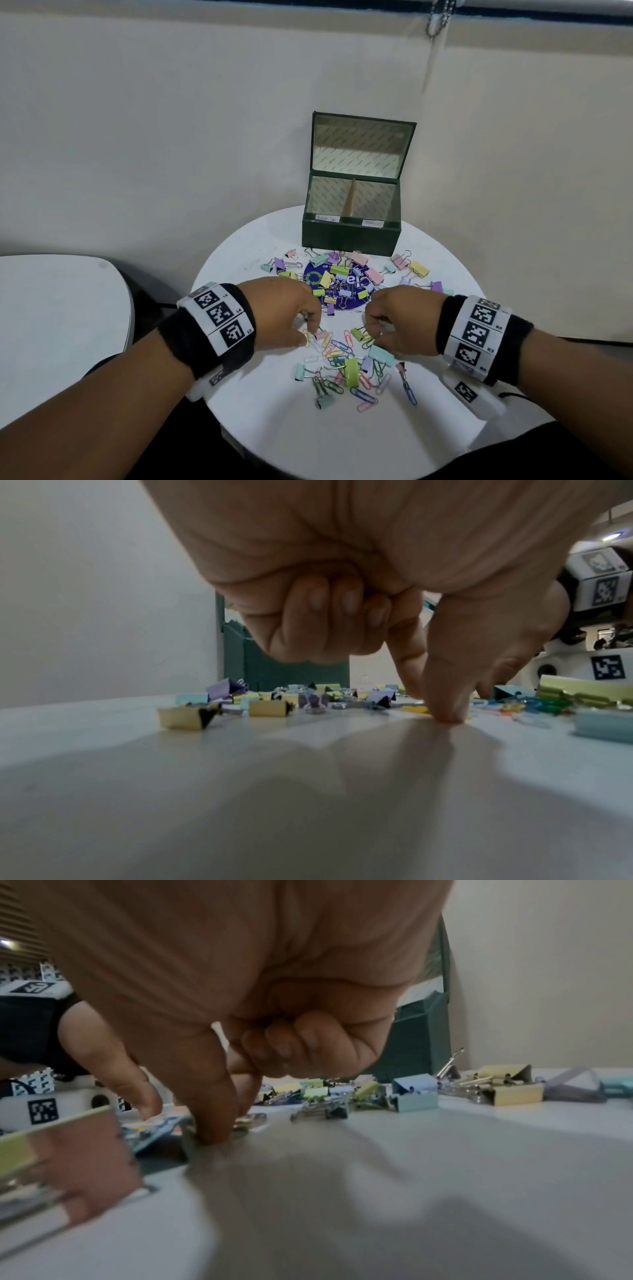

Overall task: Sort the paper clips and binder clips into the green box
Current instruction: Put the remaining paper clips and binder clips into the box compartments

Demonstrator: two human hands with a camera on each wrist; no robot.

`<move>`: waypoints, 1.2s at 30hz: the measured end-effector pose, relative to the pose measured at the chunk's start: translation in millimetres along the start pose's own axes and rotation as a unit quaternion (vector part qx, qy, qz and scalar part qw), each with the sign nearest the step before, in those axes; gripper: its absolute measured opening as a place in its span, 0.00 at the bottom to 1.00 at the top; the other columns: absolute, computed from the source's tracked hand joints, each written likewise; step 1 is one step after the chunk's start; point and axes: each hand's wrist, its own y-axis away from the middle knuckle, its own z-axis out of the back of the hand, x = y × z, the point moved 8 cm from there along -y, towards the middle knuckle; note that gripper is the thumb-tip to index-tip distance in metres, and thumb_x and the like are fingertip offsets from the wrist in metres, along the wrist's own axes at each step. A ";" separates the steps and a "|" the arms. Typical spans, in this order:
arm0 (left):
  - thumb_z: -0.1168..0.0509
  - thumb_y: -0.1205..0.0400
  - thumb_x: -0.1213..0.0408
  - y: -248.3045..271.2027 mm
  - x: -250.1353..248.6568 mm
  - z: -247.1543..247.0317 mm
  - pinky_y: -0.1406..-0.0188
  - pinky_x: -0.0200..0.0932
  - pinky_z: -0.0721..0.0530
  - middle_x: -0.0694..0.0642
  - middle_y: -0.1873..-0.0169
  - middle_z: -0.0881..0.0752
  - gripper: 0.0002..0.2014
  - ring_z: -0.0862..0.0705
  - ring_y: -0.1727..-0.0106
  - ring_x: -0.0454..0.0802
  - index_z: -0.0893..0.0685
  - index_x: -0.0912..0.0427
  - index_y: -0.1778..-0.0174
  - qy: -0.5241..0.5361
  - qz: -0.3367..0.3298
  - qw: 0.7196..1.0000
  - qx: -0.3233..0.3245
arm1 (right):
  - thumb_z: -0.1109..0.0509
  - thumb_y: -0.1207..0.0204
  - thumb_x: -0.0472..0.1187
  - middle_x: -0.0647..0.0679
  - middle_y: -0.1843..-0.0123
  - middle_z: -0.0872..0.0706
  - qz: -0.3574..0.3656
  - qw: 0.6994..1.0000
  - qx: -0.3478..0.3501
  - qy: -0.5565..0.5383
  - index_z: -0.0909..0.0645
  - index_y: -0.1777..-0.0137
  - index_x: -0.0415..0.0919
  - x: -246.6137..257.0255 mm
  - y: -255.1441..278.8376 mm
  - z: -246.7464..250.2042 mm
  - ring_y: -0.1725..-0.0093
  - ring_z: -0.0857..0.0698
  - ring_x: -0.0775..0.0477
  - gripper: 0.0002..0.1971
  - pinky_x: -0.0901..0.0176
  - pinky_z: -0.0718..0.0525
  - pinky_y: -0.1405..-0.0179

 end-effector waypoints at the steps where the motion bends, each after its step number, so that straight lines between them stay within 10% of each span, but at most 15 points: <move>1: 0.28 0.23 0.49 -0.2 0.3 0.2 0.54 0.37 0.30 0.37 0.49 0.20 0.09 0.22 0.47 0.39 0.14 0.41 0.47 0.000 0.003 1.000 -0.001 | 0.27 0.25 0.47 0.57 0.50 0.17 -0.008 1.000 -0.001 0.001 0.16 0.52 0.52 -1.0 -0.6 1.6 0.53 0.19 0.51 0.05 0.57 0.16 0.47; 13: 0.34 0.20 0.51 2.1 -5.1 -4.6 0.48 0.41 0.18 0.38 0.54 0.20 0.07 0.19 0.48 0.41 0.12 0.44 0.52 -0.019 -0.019 1.000 0.002 | 0.34 0.32 0.38 0.51 0.66 0.17 -0.007 0.999 0.031 0.010 0.26 0.67 0.49 -2.4 -14.4 1.6 0.68 0.24 0.52 0.06 0.60 0.18 0.64; 19: 0.37 0.22 0.56 -0.3 -4.0 -7.7 0.52 0.42 0.16 0.43 0.55 0.17 0.04 0.19 0.55 0.41 0.18 0.49 0.57 -0.005 -0.042 0.999 0.008 | 0.36 0.16 0.41 0.54 0.63 0.19 -0.080 0.984 -0.149 -0.057 0.23 0.54 0.45 -55.6 -41.2 109.4 0.66 0.22 0.57 0.05 0.72 0.26 0.70; 24: 0.37 0.20 0.54 -2.6 0.1 -3.9 0.53 0.41 0.18 0.42 0.54 0.16 0.03 0.20 0.54 0.40 0.19 0.47 0.55 0.008 -0.048 0.999 -0.014 | 0.37 0.21 0.32 0.47 0.45 0.14 -0.182 0.969 -0.164 -0.021 0.17 0.48 0.46 -97.8 -80.9 134.6 0.44 0.15 0.41 0.11 0.52 0.15 0.49; 30: 0.41 0.14 0.55 -14.3 15.1 -3.7 0.61 0.33 0.26 0.35 0.62 0.17 0.04 0.22 0.62 0.31 0.26 0.43 0.55 0.065 -0.001 0.998 -0.021 | 0.44 0.17 0.31 0.47 0.18 0.28 -0.168 0.965 -0.179 -0.093 0.22 0.26 0.55 -92.3 -70.2 135.8 0.22 0.27 0.41 0.25 0.49 0.26 0.27; 33: 0.42 0.13 0.57 -19.0 23.8 8.1 0.64 0.35 0.27 0.39 0.66 0.17 0.07 0.23 0.66 0.34 0.27 0.42 0.56 0.100 0.012 0.995 -0.008 | 0.39 0.16 0.34 0.51 0.28 0.20 -0.125 0.948 -0.270 -0.115 0.17 0.40 0.52 -84.8 -34.7 132.2 0.29 0.22 0.47 0.15 0.54 0.24 0.32; 36: 0.42 0.13 0.54 -31.9 36.8 39.0 0.67 0.35 0.28 0.41 0.65 0.20 0.06 0.23 0.65 0.38 0.26 0.43 0.56 0.068 0.053 0.996 -0.004 | 0.33 0.18 0.40 0.57 0.45 0.16 -0.105 0.973 -0.181 -0.098 0.18 0.49 0.55 -76.0 -13.0 87.7 0.44 0.16 0.52 0.07 0.59 0.18 0.44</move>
